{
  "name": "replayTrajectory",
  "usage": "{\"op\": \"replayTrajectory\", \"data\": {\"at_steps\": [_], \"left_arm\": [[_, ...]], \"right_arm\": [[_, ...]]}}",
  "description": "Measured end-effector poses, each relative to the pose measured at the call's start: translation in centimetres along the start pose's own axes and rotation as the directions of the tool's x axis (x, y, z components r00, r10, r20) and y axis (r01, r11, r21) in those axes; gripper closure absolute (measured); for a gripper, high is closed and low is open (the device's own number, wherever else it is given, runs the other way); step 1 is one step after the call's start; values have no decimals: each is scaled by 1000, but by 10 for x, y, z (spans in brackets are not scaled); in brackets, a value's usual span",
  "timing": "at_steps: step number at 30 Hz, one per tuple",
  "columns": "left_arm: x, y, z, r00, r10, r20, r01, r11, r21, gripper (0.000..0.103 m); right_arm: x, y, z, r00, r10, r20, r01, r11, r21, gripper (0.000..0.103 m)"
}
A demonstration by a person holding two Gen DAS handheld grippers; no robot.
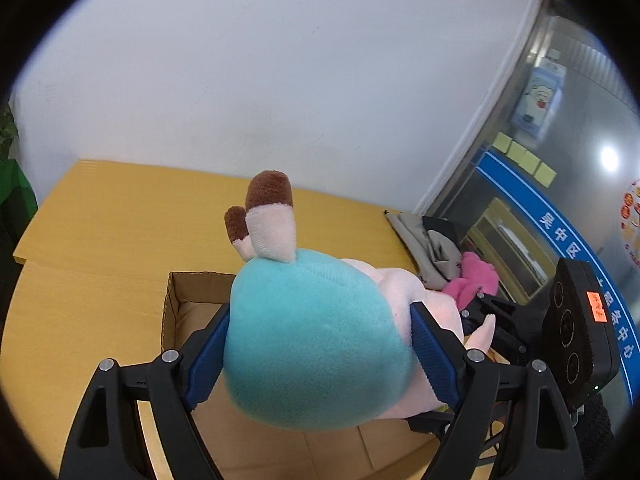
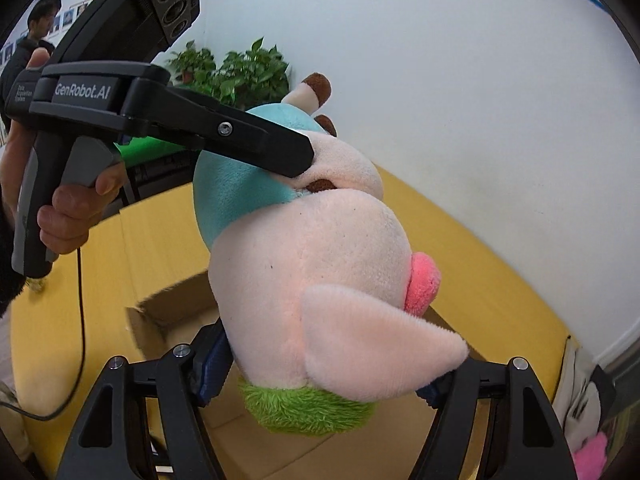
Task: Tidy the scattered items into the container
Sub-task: 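Carry the plush pig with the right gripper over the cardboard box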
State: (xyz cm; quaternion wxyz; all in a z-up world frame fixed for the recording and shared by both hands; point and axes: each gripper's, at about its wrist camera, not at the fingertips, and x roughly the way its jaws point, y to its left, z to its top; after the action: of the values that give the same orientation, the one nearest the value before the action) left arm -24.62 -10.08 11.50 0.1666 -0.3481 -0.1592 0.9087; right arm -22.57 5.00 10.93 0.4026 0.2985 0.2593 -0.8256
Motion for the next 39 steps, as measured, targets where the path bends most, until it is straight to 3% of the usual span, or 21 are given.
{"op": "replayTrajectory", "data": {"at_steps": [9,17,24,35,39], "left_arm": [[104,67,-11,992,3,-129,-18,993,-114,18],[142,101,-25,981,44,-191,-75,984,-163,18],[149,107,-27,976,104,-192,-132,982,-136,19],[151,108,-34,975,119,-186,-144,982,-123,12],[154,112,-34,976,126,-179,-149,981,-122,10]], "right_arm": [[117,-55,-27,993,52,-106,-60,995,-75,26],[186,-62,-43,988,55,-143,-69,993,-97,27],[217,-65,-45,990,17,-138,-32,994,-100,27],[221,-77,-47,991,4,-135,-19,994,-104,27],[224,-81,-46,989,6,-146,-19,996,-89,22]]}}
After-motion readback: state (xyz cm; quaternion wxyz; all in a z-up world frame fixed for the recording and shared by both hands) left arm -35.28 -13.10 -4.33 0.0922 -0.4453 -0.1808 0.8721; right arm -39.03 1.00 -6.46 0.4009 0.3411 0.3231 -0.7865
